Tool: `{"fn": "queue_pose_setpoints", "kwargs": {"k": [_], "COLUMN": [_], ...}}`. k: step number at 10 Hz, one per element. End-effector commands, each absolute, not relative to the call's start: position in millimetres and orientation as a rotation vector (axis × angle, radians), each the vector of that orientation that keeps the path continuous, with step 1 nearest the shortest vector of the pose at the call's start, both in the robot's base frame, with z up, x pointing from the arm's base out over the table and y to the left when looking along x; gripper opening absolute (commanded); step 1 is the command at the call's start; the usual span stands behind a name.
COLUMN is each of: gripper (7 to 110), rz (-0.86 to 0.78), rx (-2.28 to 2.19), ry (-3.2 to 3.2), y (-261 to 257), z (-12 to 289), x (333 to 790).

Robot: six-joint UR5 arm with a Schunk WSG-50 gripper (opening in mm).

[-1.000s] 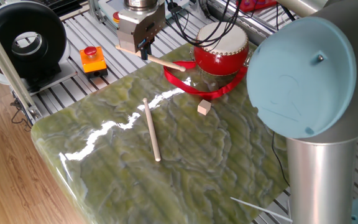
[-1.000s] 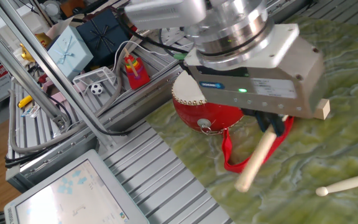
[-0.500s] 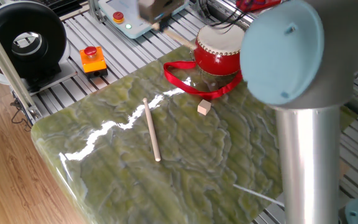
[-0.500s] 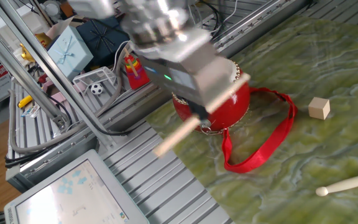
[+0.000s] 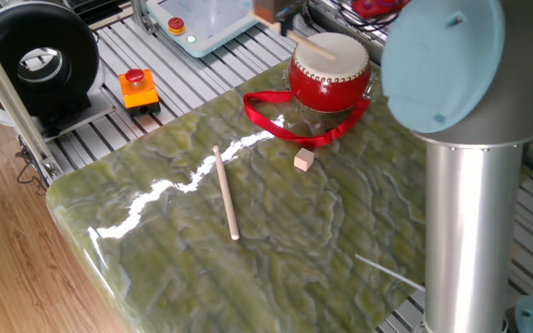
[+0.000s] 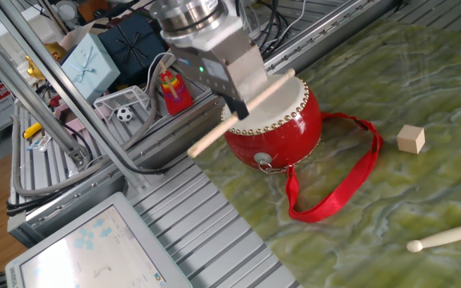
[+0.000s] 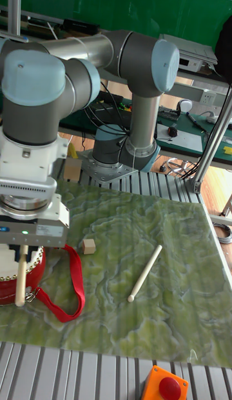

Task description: Play the drum

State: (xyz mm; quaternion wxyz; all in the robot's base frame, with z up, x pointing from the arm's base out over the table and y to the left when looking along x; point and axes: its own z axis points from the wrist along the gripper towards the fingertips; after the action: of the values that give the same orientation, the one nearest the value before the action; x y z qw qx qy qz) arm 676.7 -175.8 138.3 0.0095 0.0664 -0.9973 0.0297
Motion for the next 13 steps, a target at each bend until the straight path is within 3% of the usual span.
{"fn": "queue_pose_setpoints", "kwargs": {"k": [1, 4, 8, 13], "gripper": [7, 7, 7, 7], "rz": [0.163, 0.162, 0.005, 0.0], "rx": [0.279, 0.287, 0.364, 0.368], "ry": [-3.089, -3.103, -3.197, -3.194], "y": [-206.3, -205.3, -178.8, -175.6], "z": [133.4, 119.8, 93.4, 94.1], "x": [658.5, 670.6, 705.3, 708.0]}}
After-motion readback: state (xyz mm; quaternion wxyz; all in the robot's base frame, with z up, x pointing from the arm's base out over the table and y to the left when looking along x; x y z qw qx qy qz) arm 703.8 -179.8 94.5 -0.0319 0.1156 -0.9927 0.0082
